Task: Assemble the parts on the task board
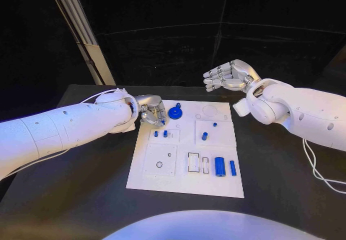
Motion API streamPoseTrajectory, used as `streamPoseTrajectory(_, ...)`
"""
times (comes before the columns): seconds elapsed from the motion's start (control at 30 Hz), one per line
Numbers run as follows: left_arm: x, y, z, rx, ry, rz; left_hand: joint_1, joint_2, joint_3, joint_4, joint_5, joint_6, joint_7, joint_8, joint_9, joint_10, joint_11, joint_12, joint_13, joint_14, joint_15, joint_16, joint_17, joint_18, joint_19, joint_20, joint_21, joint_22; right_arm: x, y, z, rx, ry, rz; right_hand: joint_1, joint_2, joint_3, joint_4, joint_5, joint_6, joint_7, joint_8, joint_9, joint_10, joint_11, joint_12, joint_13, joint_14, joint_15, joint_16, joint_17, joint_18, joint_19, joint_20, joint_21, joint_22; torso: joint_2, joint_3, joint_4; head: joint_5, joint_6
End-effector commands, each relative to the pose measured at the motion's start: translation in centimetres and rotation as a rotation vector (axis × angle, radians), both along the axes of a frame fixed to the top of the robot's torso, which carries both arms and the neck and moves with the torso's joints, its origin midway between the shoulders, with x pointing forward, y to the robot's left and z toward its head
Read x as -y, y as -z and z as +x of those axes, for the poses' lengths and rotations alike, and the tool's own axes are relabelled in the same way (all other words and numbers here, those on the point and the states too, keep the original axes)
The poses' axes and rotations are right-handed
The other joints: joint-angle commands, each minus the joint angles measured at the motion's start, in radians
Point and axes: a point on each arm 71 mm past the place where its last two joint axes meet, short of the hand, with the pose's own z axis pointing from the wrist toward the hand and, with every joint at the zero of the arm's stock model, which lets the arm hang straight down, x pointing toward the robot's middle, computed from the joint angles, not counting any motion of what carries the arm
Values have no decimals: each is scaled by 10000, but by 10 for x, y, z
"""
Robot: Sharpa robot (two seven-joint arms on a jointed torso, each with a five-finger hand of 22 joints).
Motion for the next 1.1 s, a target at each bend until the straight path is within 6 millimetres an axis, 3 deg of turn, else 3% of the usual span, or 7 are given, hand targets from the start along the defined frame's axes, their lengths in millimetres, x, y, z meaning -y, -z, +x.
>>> streamPoseTrajectory(0.03,1,1,-1,-191,74,115,-24,-111,31,-35,-27,78,-16,-24,11,75,-14,-36,9,233,-51,21,-16,-193,38,-22,43,6,-1,-2,0,91,-116,47,-35,73,54,-21,-59,13,58,-20,-12,-58,17,33,-12,-40,7,51,-10,113,86,0,-60,9,-1,2,-2,-2,-5)
streamPoseTrajectory(0.3,2,1,0,-177,92,105,-25,-115,31,-41,-27,85,-19,-24,12,82,-17,-37,11,231,-53,18,-25,-192,36,-23,37,2,-1,-2,-1,93,-118,48,-35,73,54,-21,-59,13,58,-20,-12,-58,17,33,-12,-40,7,51,-10,113,86,0,-60,9,1,3,-1,-14,-2)
streamPoseTrajectory(1.1,6,3,2,-391,101,304,-171,-170,32,-70,-29,-69,40,-229,-26,-20,50,-259,-7,210,-14,2,-88,-188,-9,-5,-19,-13,-1,-2,-1,83,-123,44,-52,80,71,-31,-63,18,59,-23,-12,-63,18,47,-11,-48,7,69,-9,115,95,2,-81,10,42,-72,39,-74,31)
